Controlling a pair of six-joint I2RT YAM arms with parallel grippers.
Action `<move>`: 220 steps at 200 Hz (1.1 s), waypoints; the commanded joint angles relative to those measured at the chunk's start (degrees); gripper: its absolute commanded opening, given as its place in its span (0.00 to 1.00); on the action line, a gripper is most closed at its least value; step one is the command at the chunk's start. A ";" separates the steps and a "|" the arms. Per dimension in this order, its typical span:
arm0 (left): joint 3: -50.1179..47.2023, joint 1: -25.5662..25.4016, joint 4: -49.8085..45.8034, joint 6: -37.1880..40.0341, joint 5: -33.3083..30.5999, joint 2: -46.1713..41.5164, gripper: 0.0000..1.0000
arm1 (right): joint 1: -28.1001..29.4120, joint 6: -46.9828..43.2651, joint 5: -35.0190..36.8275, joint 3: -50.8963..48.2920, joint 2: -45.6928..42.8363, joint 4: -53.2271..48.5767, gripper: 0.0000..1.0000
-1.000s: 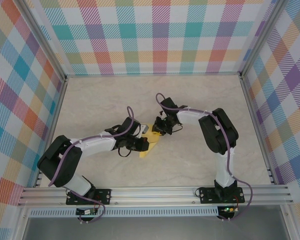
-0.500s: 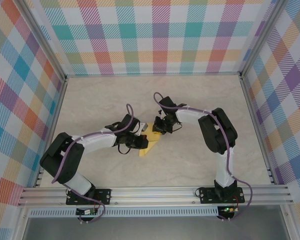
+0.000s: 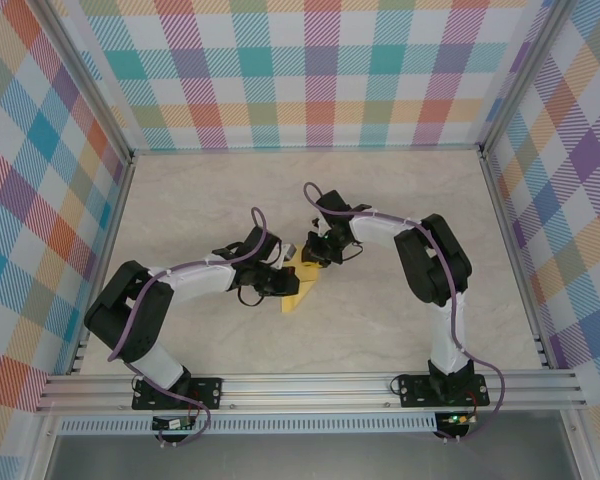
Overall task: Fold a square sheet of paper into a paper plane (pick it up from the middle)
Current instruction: Third fold the triangle at the center of the table.
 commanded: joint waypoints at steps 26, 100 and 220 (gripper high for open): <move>1.46 0.77 0.89 -2.28 1.08 0.19 0.00 | 0.78 1.57 -5.48 0.43 -1.41 4.64 0.16; 1.40 0.77 -0.72 -1.76 -0.81 -0.25 0.00 | 2.03 -3.02 -2.96 5.18 4.45 -2.43 0.17; 1.98 0.77 -3.65 -0.38 -3.39 -0.23 0.01 | 4.12 -11.89 0.16 9.60 5.23 -13.31 0.18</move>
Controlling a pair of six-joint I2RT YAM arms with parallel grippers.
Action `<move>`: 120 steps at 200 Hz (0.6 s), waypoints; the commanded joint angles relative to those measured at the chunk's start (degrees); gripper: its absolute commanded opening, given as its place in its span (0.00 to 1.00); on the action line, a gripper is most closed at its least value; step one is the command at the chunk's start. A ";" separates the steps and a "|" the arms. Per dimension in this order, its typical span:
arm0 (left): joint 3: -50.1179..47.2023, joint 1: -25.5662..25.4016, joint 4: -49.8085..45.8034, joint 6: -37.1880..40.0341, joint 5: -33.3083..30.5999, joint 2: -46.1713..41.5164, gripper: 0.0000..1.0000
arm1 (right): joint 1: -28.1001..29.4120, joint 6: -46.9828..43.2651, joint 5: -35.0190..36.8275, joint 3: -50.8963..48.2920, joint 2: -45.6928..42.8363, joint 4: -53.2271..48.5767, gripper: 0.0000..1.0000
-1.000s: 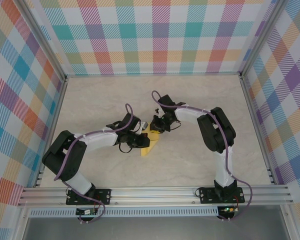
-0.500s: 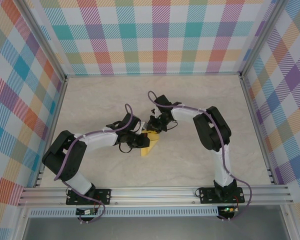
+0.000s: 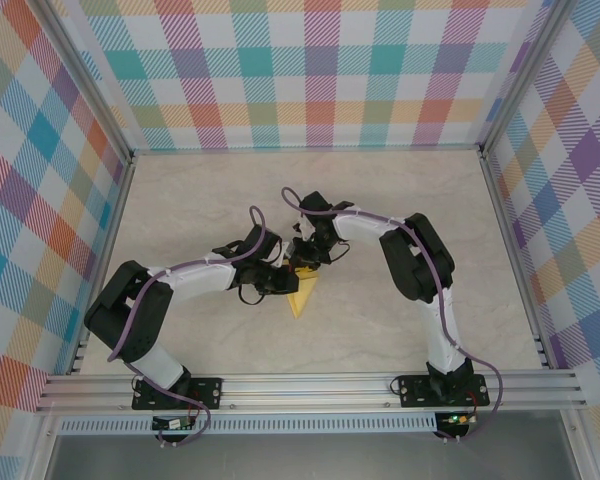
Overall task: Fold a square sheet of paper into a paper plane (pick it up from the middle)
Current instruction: Third fold the triangle at the center of the table.
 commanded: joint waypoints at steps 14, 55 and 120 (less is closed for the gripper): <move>1.06 0.77 -2.77 1.63 -1.57 0.10 0.01 | 0.38 -1.13 0.94 1.11 -0.76 -3.97 0.19; 0.80 0.77 -3.21 2.33 -3.54 0.63 0.01 | 0.30 2.32 1.74 0.18 -4.60 -1.35 0.22; 0.28 0.77 -2.25 2.42 -4.47 0.89 0.01 | -0.67 6.21 8.98 -3.39 -7.23 -0.96 0.23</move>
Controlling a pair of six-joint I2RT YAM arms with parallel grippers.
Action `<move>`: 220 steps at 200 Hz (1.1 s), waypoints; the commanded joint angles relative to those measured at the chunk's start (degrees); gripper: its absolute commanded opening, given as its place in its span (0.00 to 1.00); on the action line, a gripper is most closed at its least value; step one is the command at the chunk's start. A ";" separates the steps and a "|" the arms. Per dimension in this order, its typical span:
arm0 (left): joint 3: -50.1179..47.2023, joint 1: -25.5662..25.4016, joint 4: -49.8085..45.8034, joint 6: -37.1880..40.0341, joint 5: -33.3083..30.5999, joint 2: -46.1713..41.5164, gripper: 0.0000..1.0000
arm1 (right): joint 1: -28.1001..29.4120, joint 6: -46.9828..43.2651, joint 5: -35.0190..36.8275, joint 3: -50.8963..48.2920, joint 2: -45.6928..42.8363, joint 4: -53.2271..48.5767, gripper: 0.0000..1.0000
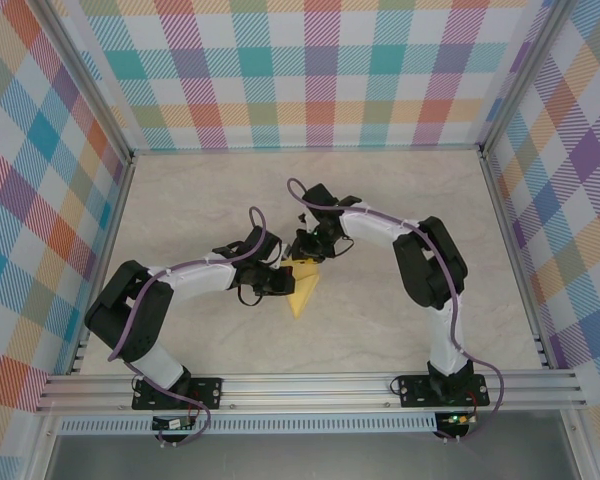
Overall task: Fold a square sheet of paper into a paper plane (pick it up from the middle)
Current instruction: Third fold the triangle at the center of the table.
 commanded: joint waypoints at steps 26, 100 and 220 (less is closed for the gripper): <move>0.40 0.72 -0.02 0.99 -1.33 1.25 0.01 | -0.32 2.69 2.82 -2.51 0.28 -0.34 0.22; -0.25 0.72 0.73 0.72 -2.95 1.78 0.01 | -0.32 3.72 2.28 -3.88 2.33 0.76 0.19; -0.70 0.73 1.82 -0.08 -2.83 2.73 0.01 | -1.20 5.91 1.91 -5.49 -3.95 2.55 0.21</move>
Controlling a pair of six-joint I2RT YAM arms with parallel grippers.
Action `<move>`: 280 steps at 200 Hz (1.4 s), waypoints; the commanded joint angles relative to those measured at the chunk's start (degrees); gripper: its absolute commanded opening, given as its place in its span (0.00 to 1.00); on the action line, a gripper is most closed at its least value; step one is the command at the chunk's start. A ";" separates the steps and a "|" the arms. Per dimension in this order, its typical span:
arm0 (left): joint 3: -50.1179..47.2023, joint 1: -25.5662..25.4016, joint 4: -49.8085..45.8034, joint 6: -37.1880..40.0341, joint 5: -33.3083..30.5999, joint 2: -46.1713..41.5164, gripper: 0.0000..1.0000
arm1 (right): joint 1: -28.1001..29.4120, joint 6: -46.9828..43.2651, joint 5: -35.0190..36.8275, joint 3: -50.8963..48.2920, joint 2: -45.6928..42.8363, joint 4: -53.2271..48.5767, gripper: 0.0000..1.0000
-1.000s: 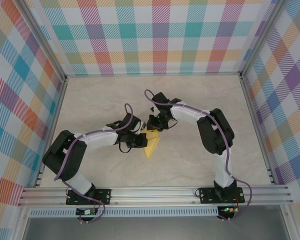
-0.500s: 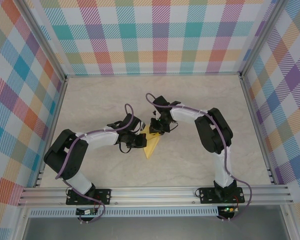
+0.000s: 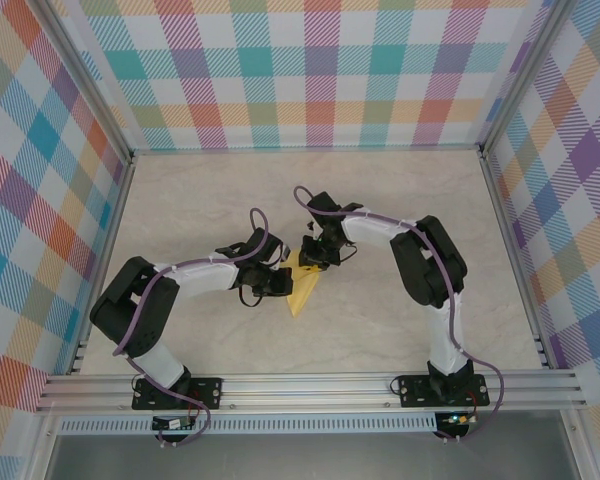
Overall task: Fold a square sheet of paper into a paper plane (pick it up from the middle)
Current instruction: Third fold the triangle at the center of the table.
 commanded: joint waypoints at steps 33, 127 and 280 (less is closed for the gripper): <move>-0.32 0.72 1.55 -0.17 0.07 1.47 0.01 | -0.72 1.91 1.45 -3.19 -8.31 0.29 0.22; -0.85 0.72 3.94 -1.08 1.51 0.82 0.02 | -0.76 5.64 1.08 -12.52 -14.99 4.52 0.24; -2.68 0.72 5.70 -1.61 2.82 0.99 0.03 | 0.33 7.72 0.66 -19.06 -19.26 6.77 0.24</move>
